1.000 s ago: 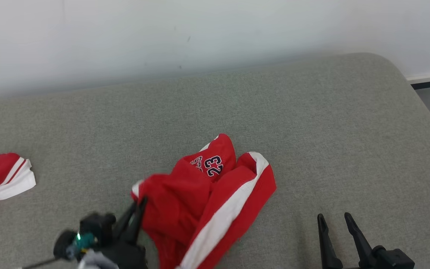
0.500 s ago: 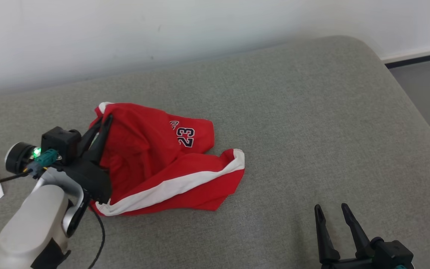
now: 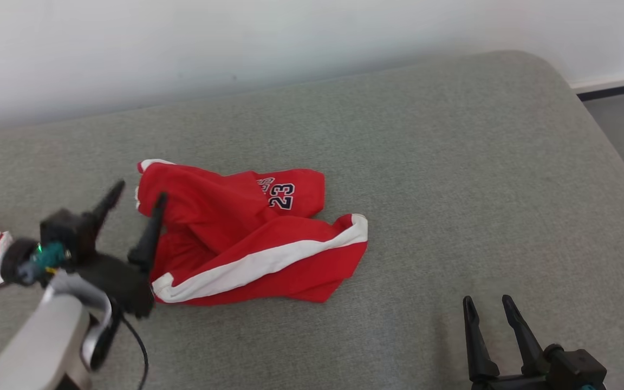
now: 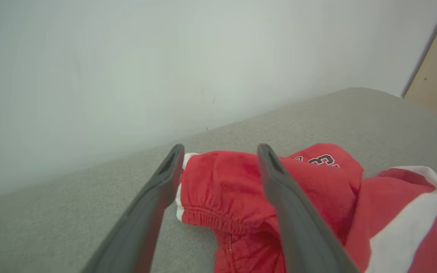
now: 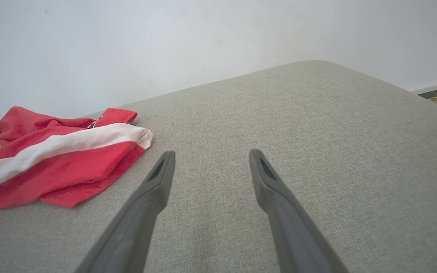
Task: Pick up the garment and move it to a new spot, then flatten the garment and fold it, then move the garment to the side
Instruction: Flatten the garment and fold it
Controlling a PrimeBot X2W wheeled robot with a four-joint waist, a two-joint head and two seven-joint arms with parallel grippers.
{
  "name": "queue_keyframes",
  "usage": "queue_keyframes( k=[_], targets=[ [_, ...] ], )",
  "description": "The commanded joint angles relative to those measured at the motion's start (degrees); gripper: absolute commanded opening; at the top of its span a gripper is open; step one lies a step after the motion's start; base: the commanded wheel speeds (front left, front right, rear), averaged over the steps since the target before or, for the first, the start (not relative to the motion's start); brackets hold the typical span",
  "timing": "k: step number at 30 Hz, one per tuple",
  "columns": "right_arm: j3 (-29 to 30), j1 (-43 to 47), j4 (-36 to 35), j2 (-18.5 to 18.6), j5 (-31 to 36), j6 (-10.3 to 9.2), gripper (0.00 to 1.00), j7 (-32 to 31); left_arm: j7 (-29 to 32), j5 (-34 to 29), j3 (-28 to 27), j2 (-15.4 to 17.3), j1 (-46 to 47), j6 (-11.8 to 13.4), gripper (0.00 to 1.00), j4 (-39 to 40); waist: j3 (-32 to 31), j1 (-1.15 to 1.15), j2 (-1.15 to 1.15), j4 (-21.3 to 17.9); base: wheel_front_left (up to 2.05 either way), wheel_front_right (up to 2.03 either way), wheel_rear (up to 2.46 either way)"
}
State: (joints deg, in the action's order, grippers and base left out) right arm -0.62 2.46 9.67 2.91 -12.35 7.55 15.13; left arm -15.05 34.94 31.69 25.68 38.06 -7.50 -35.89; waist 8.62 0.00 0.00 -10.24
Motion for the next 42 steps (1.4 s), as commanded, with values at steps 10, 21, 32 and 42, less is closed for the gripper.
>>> queue_keyframes(
  k=[10,21,32,42],
  targets=[
    [-0.58,0.91,0.22,-0.06,0.39,-0.13,1.0,0.02,3.22,10.87,0.52,6.45,-11.72,0.14,1.0,13.24,-1.59,0.0,0.0,2.74,0.0,0.0,0.0],
    [-1.01,1.31,0.35,-0.06,-0.23,-0.13,1.0,0.02,4.62,8.16,5.68,6.14,-15.07,0.69,1.0,12.74,-1.94,0.0,0.0,1.62,0.0,0.0,0.0],
    [-0.07,2.34,0.42,-0.06,0.99,-0.13,1.0,0.02,2.74,4.97,9.68,1.99,-14.54,1.09,1.0,7.42,-3.29,0.0,0.0,1.67,0.0,0.0,0.0],
    [0.11,2.82,0.41,-0.05,1.75,-0.13,1.0,0.02,2.79,8.15,8.23,2.43,-9.81,0.44,1.0,5.23,-3.86,0.0,0.0,1.8,0.0,0.0,0.0]
  ],
)
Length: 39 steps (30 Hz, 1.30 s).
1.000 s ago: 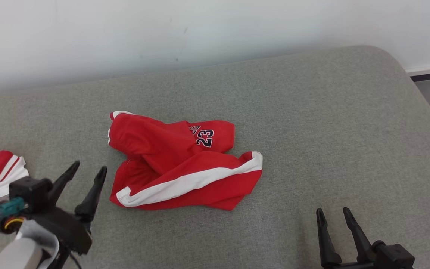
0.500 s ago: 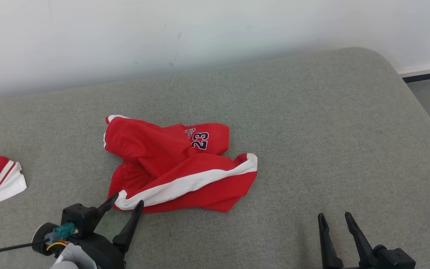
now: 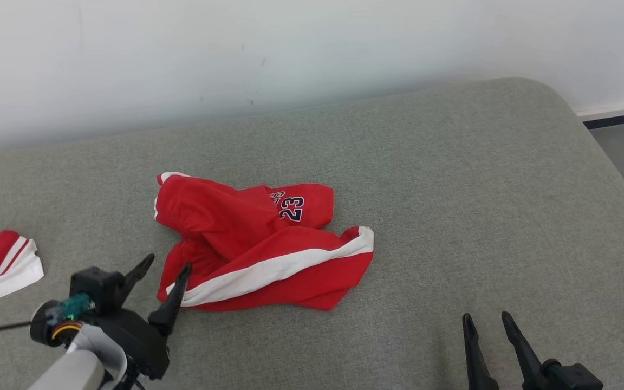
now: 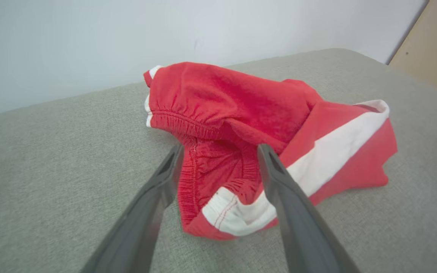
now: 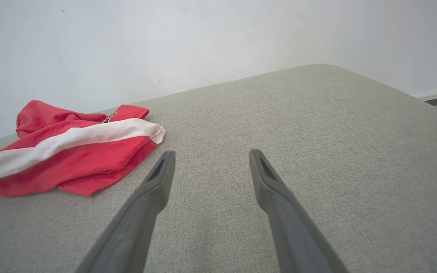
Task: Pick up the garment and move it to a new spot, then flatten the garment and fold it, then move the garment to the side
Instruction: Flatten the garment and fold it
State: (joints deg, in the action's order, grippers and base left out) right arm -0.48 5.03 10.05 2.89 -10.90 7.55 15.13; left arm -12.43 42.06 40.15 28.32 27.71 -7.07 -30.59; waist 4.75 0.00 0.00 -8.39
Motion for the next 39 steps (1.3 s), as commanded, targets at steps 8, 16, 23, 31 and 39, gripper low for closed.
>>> queue_keyframes(
  k=[8,16,23,31,39],
  targets=[
    [-1.34,-1.98,0.03,-0.03,-0.37,-0.13,1.0,0.02,6.8,10.3,1.74,4.82,3.74,-0.34,1.0,-0.5,1.55,0.0,0.0,-2.8,0.0,0.0,0.0],
    [-1.57,-2.02,0.41,-0.04,-1.34,-0.13,1.0,0.02,11.6,16.11,6.18,8.48,3.64,-0.36,1.0,0.65,2.2,0.0,0.0,-4.23,0.0,0.0,0.0],
    [-1.13,-1.88,0.39,-0.05,-1.15,-0.13,1.0,0.02,14.06,17.72,10.04,10.12,4.39,-0.37,1.0,0.71,2.21,0.0,0.0,-4.03,0.0,0.0,0.0],
    [-1.37,-2.26,0.35,-0.05,-0.77,-0.13,1.0,0.02,15.99,19.56,15.31,9.76,5.51,-0.37,1.0,2.23,2.0,0.0,0.0,-4.1,0.0,0.0,0.0],
    [-1.31,-1.68,0.39,-0.05,-1.07,-0.13,1.0,0.02,14.22,19.3,19.63,10.14,6.44,-0.38,0.0,2.13,1.83,0.0,0.0,-4.25,0.0,0.0,0.0]
  ],
)
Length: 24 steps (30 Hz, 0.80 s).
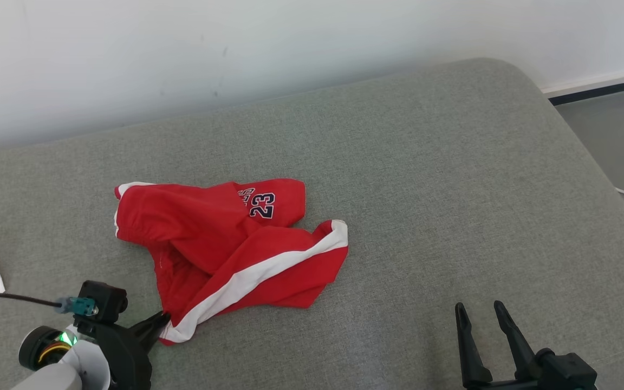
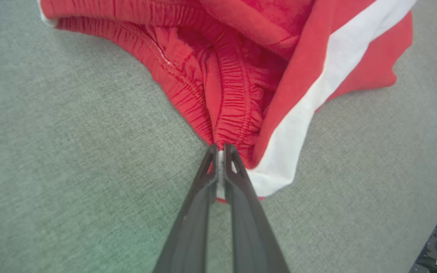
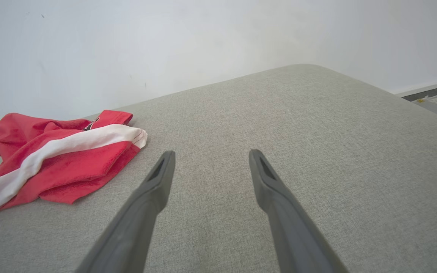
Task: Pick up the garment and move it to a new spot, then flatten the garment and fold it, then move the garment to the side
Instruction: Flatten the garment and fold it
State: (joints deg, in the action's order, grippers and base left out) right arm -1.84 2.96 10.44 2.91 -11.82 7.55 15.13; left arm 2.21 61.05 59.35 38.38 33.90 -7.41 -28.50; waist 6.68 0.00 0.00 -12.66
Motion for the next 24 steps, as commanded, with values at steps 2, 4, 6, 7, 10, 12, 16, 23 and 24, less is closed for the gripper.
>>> queue_keyframes(
  k=[2,4,6,7,10,12,16,23,24],
  targets=[
    [0.25,0.65,-0.14,-0.05,-0.27,-0.13,1.0,0.02,-2.02,0.3,0.63,0.32,0.16,-0.03,0.0,0.04,-0.23,0.0,0.0,0.11,0.0,0.0,0.0],
    [0.55,0.81,-0.19,-0.05,-0.49,-0.13,1.0,0.02,-4.73,-0.61,0.3,0.35,-0.12,-0.04,0.0,0.1,-0.4,0.0,0.0,0.39,0.0,0.0,0.0],
    [0.85,1.24,-0.26,-0.07,-0.63,-0.13,1.0,0.02,-8.64,-0.68,-0.88,-0.11,-1.14,0.63,0.0,0.67,-0.66,0.0,0.0,0.87,0.0,0.0,0.0],
    [0.95,1.49,-0.24,-0.06,-0.72,-0.13,1.0,0.02,-10.73,-1.18,-1.25,-0.09,-1.91,1.19,0.0,1.15,-0.78,0.0,0.0,1.06,0.0,0.0,0.0],
    [1.24,1.84,-0.16,-0.05,-0.98,-0.13,1.0,0.02,-16.13,-1.62,-3.83,-0.73,-5.08,3.99,0.0,4.03,-1.15,0.0,0.0,1.8,0.0,0.0,0.0],
    [1.17,1.82,-0.15,-0.06,-1.0,-0.13,1.0,0.02,-17.2,-3.34,-5.57,-1.02,-8.09,6.09,0.0,6.43,-1.23,0.0,0.0,2.44,0.0,0.0,0.0],
    [1.65,1.96,-0.22,-0.02,-0.89,-0.13,1.0,0.01,-17.39,-8.88,-13.91,-4.46,-15.62,9.26,0.0,13.57,-1.25,0.0,0.0,3.97,0.0,0.0,0.0],
    [1.58,1.88,-0.25,-0.02,-0.29,-0.13,1.0,0.02,-17.43,-18.37,-24.66,-11.48,-27.1,9.4,0.0,19.01,-1.41,0.0,0.0,5.7,0.0,0.0,0.0],
    [1.5,1.95,-0.26,-0.03,-0.2,-0.13,1.0,0.02,-17.43,-19.44,-25.85,-12.32,-28.28,8.72,0.0,18.66,-1.46,0.0,0.0,5.94,0.0,0.0,0.0]
  ],
)
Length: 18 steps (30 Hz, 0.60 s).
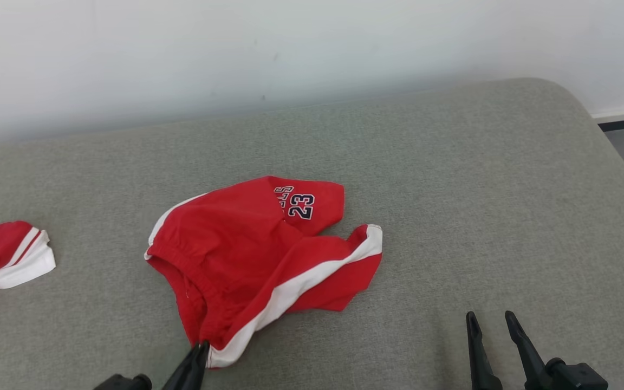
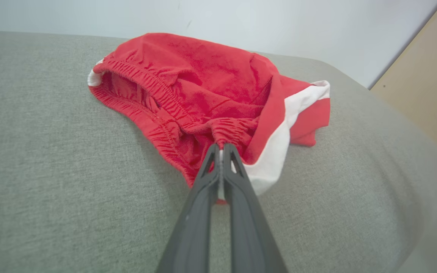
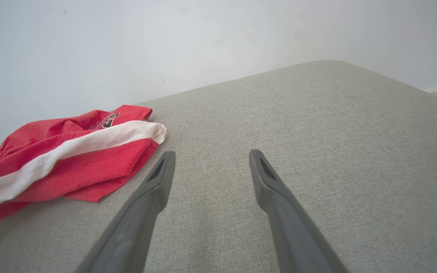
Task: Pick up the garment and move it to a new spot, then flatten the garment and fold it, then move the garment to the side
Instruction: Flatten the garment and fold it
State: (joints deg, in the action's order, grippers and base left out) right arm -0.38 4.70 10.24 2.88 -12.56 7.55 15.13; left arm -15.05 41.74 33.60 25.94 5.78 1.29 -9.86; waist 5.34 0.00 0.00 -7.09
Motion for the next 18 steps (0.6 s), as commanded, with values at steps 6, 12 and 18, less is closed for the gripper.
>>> queue_keyframes(
  k=[6,12,18],
  targets=[
    [-0.09,0.45,0.13,-0.02,0.76,-0.13,1.0,0.02,-0.17,-5.26,-5.23,-4.44,-3.07,-4.18,0.87,-3.42,-0.38,0.0,0.0,1.76,0.0,0.0,0.0],
    [-0.85,0.69,1.14,-0.04,1.13,-0.13,1.0,0.02,-0.19,-9.16,-10.39,-8.31,-4.27,-6.89,1.0,-4.89,-1.25,0.0,0.0,3.41,0.0,0.0,0.0],
    [-0.69,-2.46,3.39,-0.04,2.04,-0.13,1.0,0.01,-0.18,-15.49,-17.7,-13.15,-6.18,-7.66,1.0,-1.92,-1.79,0.0,0.0,5.06,0.0,0.0,0.0]
  ],
)
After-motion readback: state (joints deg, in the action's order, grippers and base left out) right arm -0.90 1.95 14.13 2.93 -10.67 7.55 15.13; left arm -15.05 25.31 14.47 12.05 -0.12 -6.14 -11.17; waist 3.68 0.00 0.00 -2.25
